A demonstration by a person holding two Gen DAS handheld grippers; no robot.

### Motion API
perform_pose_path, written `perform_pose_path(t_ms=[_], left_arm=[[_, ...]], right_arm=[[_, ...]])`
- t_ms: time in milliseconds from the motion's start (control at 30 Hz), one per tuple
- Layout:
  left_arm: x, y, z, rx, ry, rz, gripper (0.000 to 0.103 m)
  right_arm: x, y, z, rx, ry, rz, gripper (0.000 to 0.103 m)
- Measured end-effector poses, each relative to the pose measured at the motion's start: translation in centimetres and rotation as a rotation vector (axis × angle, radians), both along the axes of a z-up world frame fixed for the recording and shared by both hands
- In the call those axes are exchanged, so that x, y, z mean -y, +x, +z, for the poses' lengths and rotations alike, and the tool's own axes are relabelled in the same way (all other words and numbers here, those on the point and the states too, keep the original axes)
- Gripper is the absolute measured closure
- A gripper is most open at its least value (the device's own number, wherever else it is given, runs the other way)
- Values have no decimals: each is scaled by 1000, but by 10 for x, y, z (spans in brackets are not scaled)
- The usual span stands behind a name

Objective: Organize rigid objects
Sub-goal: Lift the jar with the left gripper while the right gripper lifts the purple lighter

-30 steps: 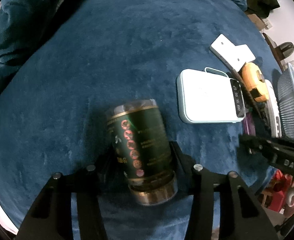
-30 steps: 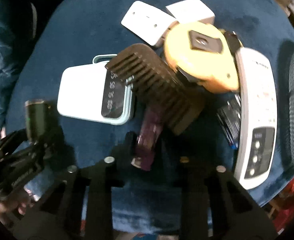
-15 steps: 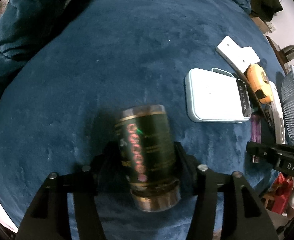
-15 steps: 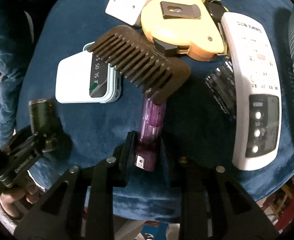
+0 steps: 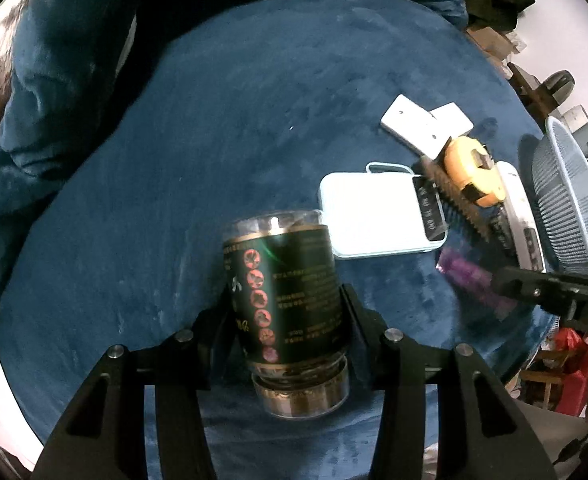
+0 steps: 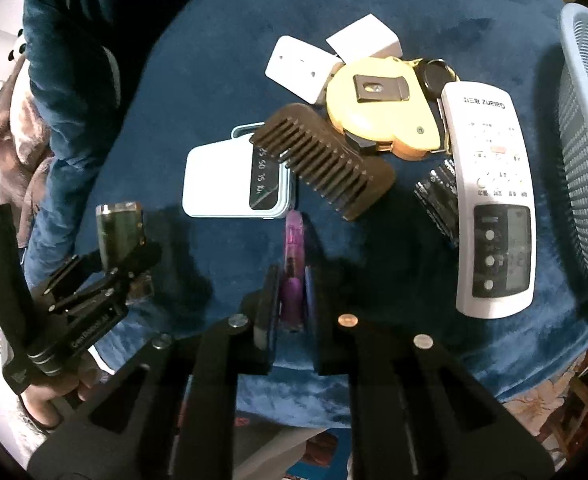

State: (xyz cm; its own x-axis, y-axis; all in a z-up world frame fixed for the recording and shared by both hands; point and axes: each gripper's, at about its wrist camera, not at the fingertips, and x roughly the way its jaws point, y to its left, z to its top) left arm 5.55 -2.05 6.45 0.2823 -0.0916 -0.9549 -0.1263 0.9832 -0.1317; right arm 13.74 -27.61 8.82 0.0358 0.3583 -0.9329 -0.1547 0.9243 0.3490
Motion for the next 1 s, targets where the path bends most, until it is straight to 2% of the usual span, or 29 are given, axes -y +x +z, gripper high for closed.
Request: perform_pose_path(t_ms=[167, 233, 333, 367, 433, 533, 667, 700, 733, 767, 867, 1000], left_arm=[[9, 4, 7, 5, 0, -24, 52], [11, 5, 6, 0, 0, -32, 52], [13, 2, 4, -11, 0, -34, 52], [14, 1, 3, -15, 1, -35, 52], [15, -1, 2, -17, 2, -36, 52], [14, -2, 1, -21, 6, -33, 52], [13, -1, -2, -28, 12, -29, 52], [14, -1, -3, -30, 14, -28, 52], [14, -1, -3, -30, 14, -27, 52], [14, -1, -2, -28, 16, -28, 52], [14, 0, 3, -19, 19, -29, 52], [18, 5, 15, 2, 19, -38, 52]], right_arm=[[-25, -4, -15, 13, 18, -8, 92], [-43, -4, -23, 31, 0, 14, 92], [-33, -14, -27, 27, -49, 74, 89], [-42, -14, -34, 18, -65, 86, 88], [-55, -12, -39, 14, -91, 104, 67], [-78, -8, -51, 8, -118, 128, 60], [-104, -7, -70, -12, -166, 175, 61], [-103, -8, -72, -10, -183, 193, 66], [-117, -8, -76, -2, -208, 208, 80], [-124, -7, -76, 0, -207, 206, 80], [-138, -3, -69, -7, -117, 154, 80], [-162, 0, -49, 36, -23, 93, 80]])
